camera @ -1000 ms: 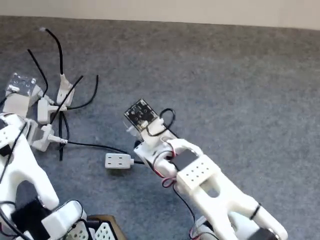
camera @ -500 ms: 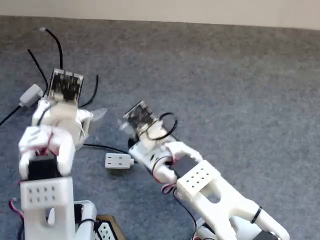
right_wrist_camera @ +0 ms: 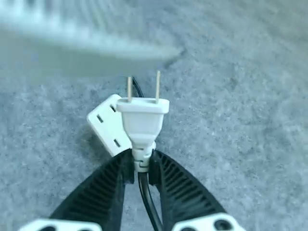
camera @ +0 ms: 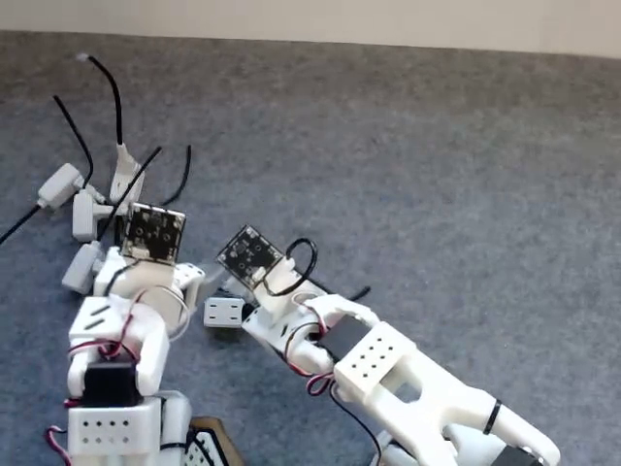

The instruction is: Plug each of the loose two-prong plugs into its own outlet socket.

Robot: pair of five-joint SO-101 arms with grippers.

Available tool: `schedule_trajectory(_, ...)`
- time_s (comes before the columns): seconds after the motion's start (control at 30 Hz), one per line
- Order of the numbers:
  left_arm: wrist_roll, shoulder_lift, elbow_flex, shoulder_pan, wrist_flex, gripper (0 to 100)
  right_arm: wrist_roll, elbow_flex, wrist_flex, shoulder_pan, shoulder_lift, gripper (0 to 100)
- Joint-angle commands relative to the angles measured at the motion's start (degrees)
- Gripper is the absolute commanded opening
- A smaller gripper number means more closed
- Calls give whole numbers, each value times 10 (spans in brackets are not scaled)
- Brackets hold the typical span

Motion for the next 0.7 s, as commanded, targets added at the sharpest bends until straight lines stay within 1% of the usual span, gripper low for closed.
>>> schedule_trajectory(0.0,8,-50,35,25,29,358,-8,-55,11,43,-14,5)
schedule_trajectory(0.13,-7,-85,80,27,29,358,-8,-123,104,49,-14,5)
schedule_trajectory(0.23,-7,-102,97,27,29,358,-10,-162,153,33,-14,5)
schedule_trajectory(0.3,-7,-105,102,27,29,358,-24,-172,173,13,-14,5)
schedule_trajectory(0.4,-7,-106,105,27,29,358,-25,-176,188,-10,-14,5)
schedule_trajectory(0.47,-7,-104,107,29,30,358,-24,-177,195,-10,-14,5)
schedule_trajectory(0.57,-9,-106,115,57,32,358,-23,-196,207,-10,-14,5)
schedule_trajectory(0.67,-21,-105,122,71,32,358,-22,-231,245,-9,-14,5)
